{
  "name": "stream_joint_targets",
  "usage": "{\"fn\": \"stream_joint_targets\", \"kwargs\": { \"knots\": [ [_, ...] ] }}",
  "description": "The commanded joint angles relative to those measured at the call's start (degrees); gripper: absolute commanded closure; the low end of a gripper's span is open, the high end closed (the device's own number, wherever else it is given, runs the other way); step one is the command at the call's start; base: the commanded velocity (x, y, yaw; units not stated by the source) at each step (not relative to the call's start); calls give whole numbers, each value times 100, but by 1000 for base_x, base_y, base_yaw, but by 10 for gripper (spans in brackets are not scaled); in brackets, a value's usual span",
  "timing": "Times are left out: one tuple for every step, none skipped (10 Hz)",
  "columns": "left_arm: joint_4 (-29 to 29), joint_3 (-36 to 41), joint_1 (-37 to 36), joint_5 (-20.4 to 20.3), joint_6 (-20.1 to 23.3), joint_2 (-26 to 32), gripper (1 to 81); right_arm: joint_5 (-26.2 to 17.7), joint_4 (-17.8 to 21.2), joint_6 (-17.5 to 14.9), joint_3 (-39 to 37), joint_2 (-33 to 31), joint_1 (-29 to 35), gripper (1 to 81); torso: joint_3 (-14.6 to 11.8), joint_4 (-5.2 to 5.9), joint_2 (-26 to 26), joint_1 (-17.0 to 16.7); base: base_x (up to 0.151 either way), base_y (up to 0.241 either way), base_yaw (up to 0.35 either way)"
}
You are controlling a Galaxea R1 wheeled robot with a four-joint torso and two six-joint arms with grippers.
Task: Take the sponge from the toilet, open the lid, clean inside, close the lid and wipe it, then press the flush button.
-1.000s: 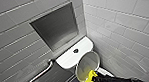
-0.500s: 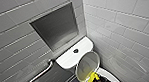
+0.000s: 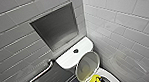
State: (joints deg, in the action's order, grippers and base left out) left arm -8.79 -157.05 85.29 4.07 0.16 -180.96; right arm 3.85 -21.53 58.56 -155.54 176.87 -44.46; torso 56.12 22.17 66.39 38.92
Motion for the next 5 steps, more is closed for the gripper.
{"fn": "stream_joint_targets", "kwargs": {
  "knots": [
    [62, -1, 133, 481, 19, 42, 10, -394, -563, -29, 1308, -475, 37, 811, 0, 0, 0, 0, 0, 0, 0],
    [62, -1, 133, 472, 19, 42, 10, -481, -686, -12, 2488, -1078, 81, 811, 0, 0, 0, 0, 0, 0, 0],
    [61, -1, 133, 463, 19, 33, 10, -577, -704, -20, 3323, -1612, 151, 811, 0, 0, 0, 0, 0, 0, 0],
    [53, -1, 133, 454, 19, 33, 10, -622, -703, -20, 3531, -1853, 125, 811, 0, 0, 0, 0, 0, 0, 0],
    [53, -1, 133, 454, 19, 33, 10, -614, -695, -20, 3549, -1977, 38, 811, 0, 0, 0, 0, 0, 0, 0]
  ]
}}
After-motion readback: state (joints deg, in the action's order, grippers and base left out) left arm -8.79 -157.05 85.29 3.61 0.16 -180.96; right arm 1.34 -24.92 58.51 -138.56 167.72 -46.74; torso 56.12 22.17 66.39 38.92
